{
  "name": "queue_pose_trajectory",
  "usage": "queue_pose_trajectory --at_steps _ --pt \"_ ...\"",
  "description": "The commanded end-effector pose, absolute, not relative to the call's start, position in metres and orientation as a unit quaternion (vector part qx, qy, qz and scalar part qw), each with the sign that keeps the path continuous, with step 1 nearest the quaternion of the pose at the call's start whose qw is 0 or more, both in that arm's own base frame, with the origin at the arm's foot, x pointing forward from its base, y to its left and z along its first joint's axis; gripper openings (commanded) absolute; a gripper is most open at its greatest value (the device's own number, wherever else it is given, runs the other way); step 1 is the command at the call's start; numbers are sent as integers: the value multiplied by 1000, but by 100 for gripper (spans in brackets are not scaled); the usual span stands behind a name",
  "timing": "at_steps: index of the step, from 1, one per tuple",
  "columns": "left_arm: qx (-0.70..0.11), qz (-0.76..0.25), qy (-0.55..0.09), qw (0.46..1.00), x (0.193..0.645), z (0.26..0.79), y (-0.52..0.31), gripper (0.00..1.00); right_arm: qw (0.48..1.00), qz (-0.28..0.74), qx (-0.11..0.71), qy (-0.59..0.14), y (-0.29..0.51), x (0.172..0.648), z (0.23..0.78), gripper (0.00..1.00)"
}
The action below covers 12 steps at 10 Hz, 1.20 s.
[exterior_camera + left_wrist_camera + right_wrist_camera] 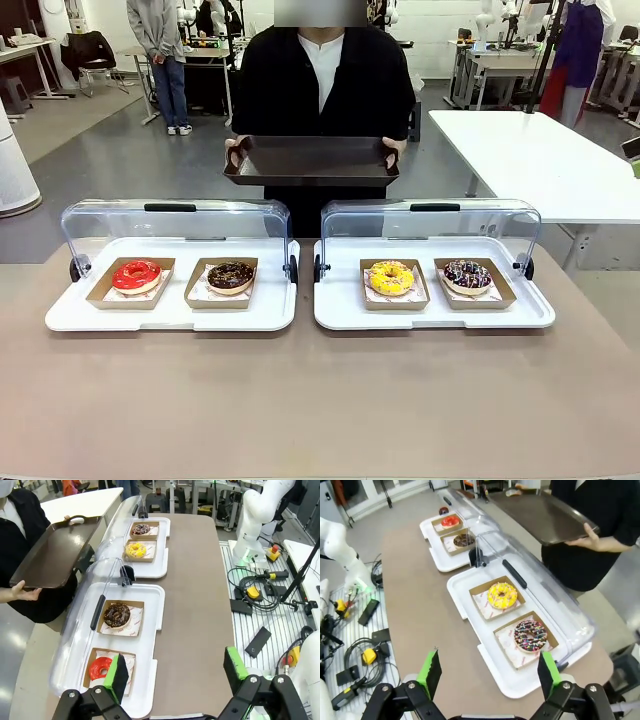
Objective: Provide the desired donut to the person.
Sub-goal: Pick up and lift the Paper togo box containing the Donut pointed at by the person.
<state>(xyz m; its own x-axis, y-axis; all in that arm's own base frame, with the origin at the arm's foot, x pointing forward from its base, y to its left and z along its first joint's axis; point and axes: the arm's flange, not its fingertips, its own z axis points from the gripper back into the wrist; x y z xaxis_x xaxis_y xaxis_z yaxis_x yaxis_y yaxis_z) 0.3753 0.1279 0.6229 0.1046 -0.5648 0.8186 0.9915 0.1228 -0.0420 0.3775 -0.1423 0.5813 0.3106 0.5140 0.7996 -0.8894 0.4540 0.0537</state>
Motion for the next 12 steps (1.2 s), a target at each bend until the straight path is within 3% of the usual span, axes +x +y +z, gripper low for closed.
queue_pose_trajectory --at_steps 1,12 --pt "-320 -581 -336 668 375 625 128 100 765 460 257 -371 -144 378 581 100" --pt "-320 -581 -336 668 375 625 128 100 765 460 257 -371 -144 378 581 100"
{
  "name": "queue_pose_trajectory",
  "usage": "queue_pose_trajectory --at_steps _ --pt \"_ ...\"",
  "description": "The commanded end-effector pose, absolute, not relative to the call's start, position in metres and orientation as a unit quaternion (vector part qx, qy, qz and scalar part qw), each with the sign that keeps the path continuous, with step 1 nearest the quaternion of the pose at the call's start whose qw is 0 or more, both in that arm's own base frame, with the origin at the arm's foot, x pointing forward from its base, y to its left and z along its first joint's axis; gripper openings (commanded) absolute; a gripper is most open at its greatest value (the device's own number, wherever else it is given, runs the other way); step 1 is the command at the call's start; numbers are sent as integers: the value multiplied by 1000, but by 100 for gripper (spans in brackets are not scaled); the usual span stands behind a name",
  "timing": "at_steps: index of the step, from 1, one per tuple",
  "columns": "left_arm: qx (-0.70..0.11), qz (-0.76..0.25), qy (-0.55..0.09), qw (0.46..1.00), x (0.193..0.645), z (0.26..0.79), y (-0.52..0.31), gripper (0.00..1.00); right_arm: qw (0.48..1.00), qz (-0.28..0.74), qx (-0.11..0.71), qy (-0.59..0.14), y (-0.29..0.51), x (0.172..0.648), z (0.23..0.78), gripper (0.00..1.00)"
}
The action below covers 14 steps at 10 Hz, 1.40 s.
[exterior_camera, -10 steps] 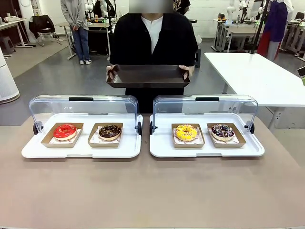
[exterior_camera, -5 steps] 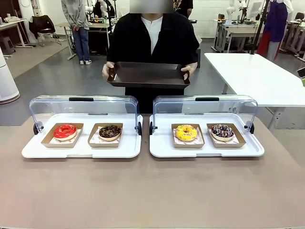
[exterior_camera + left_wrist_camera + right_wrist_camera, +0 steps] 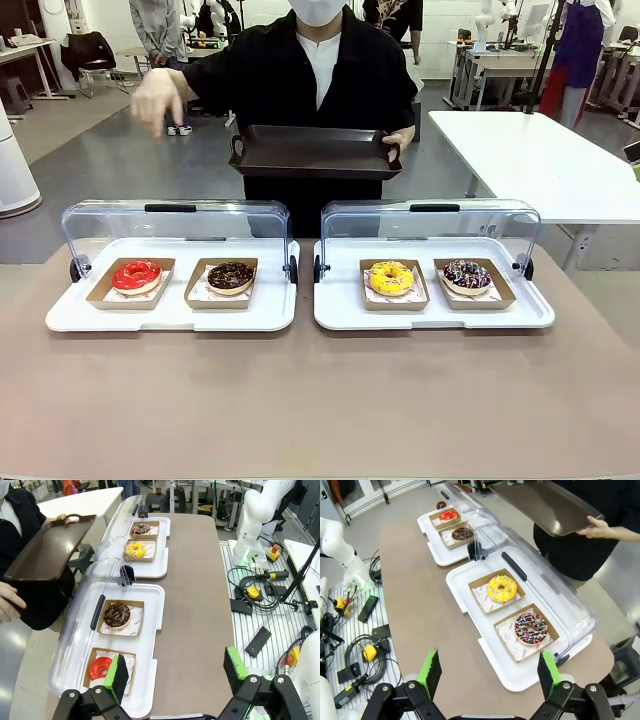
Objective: Provide the desired donut to the person.
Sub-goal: Pick up and lift the Paper togo box containing the Donut pointed at by the person.
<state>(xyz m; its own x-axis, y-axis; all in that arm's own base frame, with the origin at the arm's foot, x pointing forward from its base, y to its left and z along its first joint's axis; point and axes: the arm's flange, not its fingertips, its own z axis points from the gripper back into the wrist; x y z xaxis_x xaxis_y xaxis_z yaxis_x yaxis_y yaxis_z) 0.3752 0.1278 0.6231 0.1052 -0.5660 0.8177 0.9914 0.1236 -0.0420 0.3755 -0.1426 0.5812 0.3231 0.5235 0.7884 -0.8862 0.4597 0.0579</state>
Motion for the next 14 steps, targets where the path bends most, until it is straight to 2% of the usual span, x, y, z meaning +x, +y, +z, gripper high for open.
queue_pose_trajectory --at_steps 1,14 --pt "-320 -581 -336 668 375 625 128 100 765 460 257 -371 -144 378 581 100" --pt "-319 -580 -333 672 375 623 128 100 765 460 257 -371 -144 378 581 100"
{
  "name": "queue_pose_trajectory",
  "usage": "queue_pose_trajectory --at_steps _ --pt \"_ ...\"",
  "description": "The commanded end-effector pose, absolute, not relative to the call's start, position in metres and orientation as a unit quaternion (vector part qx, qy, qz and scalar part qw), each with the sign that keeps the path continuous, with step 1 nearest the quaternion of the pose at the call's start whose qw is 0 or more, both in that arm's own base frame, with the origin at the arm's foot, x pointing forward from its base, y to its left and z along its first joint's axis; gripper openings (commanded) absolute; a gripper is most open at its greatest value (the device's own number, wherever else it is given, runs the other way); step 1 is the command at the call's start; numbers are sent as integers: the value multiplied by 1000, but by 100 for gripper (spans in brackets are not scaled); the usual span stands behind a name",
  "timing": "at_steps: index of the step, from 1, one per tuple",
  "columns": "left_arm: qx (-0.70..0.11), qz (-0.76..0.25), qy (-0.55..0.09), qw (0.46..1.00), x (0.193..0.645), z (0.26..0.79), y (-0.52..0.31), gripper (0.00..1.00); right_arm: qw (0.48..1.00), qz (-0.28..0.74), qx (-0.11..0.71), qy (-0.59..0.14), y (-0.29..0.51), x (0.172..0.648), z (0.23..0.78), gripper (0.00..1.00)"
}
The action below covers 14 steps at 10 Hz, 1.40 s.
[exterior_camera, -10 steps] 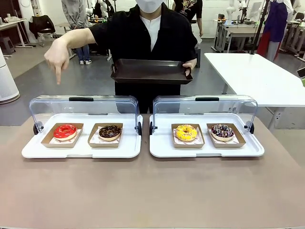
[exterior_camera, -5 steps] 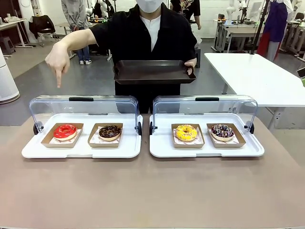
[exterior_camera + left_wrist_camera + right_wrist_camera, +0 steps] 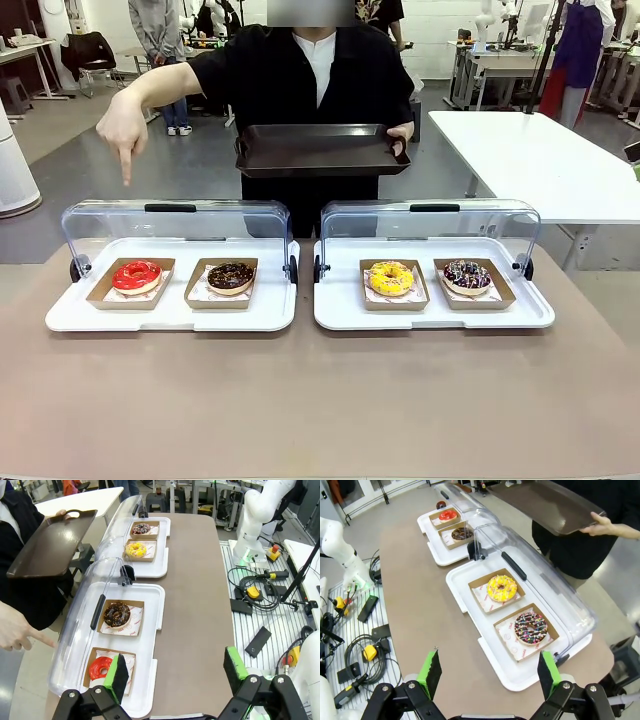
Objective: Provide the desired donut to the person.
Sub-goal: Pick up and lift the Paper togo box containing the Donut pointed at by the person.
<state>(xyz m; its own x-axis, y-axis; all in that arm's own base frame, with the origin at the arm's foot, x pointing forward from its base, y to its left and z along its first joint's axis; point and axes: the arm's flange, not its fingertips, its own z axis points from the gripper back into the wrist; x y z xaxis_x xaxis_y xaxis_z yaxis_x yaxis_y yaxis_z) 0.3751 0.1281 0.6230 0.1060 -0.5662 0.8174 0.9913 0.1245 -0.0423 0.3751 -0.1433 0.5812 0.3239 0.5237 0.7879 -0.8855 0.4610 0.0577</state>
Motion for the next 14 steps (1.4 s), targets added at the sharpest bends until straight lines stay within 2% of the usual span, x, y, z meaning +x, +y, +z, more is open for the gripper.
queue_pose_trajectory --at_steps 1,2,3,6,8,10,14 --pt "-291 -615 -281 677 386 631 116 100 765 460 257 -371 -144 378 581 100" --pt "-275 -655 -201 675 402 631 97 100 765 460 257 -371 -144 378 581 100" --pt "-257 -673 -151 677 422 622 77 100 765 460 257 -371 -144 378 581 100" --pt "-122 -726 -54 674 441 574 12 100 765 460 257 -371 -144 378 581 100" --pt "-50 -730 -35 680 438 528 -11 100 765 460 257 -371 -144 378 581 100" --pt "-27 -722 -39 690 440 485 -24 100 765 460 257 -371 -144 378 581 100" --pt "-46 -725 -48 686 446 433 -43 100 765 460 257 -371 -144 378 581 100"
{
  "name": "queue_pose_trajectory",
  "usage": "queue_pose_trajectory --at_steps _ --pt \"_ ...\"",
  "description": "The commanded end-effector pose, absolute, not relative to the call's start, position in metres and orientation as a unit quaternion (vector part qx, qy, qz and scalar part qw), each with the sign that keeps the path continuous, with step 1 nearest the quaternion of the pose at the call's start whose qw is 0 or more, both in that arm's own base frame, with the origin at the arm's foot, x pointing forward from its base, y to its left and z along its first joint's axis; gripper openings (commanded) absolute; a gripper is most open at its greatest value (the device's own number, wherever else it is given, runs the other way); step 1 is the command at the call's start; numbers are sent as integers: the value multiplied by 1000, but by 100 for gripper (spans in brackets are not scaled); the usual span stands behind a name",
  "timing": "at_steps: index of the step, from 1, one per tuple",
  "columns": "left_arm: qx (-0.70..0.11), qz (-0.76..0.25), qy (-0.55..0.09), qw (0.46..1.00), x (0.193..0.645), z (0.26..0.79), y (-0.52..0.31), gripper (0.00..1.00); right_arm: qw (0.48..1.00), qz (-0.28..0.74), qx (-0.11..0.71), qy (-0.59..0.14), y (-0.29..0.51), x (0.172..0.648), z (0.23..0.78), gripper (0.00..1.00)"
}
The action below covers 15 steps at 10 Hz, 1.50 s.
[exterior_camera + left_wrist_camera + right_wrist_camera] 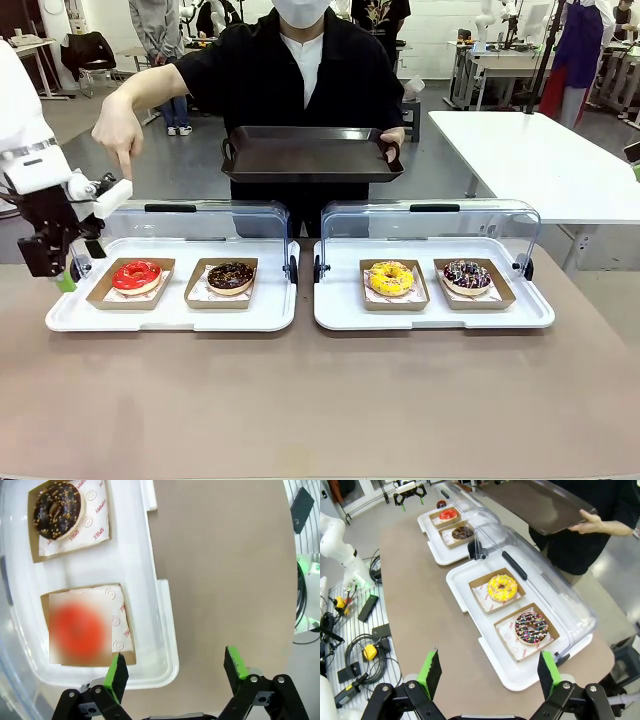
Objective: Provide the desired donut to the person.
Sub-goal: Pick up and lift the Paper togo box containing the Donut pointed at by the person.
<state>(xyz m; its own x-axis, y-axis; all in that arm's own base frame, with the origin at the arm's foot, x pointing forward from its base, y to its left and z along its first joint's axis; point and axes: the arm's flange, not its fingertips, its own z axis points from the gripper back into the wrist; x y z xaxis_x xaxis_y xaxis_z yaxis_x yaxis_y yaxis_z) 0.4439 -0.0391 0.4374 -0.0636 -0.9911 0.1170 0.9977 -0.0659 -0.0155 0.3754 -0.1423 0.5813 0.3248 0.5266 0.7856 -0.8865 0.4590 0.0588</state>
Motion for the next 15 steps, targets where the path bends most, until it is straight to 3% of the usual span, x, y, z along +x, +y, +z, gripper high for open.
queue_pose_trajectory --at_steps 1,9,12,15 --pt "-39 -727 -49 684 447 426 -46 100 765 460 257 -371 -144 378 581 100" --pt "-44 -730 -40 681 447 428 -43 100 765 460 257 -371 -144 378 581 100" --pt "32 -761 -31 647 432 386 -55 100 765 460 257 -371 -144 378 581 100" --pt "29 -756 -23 653 444 363 -51 100 765 460 257 -371 -144 378 581 100"
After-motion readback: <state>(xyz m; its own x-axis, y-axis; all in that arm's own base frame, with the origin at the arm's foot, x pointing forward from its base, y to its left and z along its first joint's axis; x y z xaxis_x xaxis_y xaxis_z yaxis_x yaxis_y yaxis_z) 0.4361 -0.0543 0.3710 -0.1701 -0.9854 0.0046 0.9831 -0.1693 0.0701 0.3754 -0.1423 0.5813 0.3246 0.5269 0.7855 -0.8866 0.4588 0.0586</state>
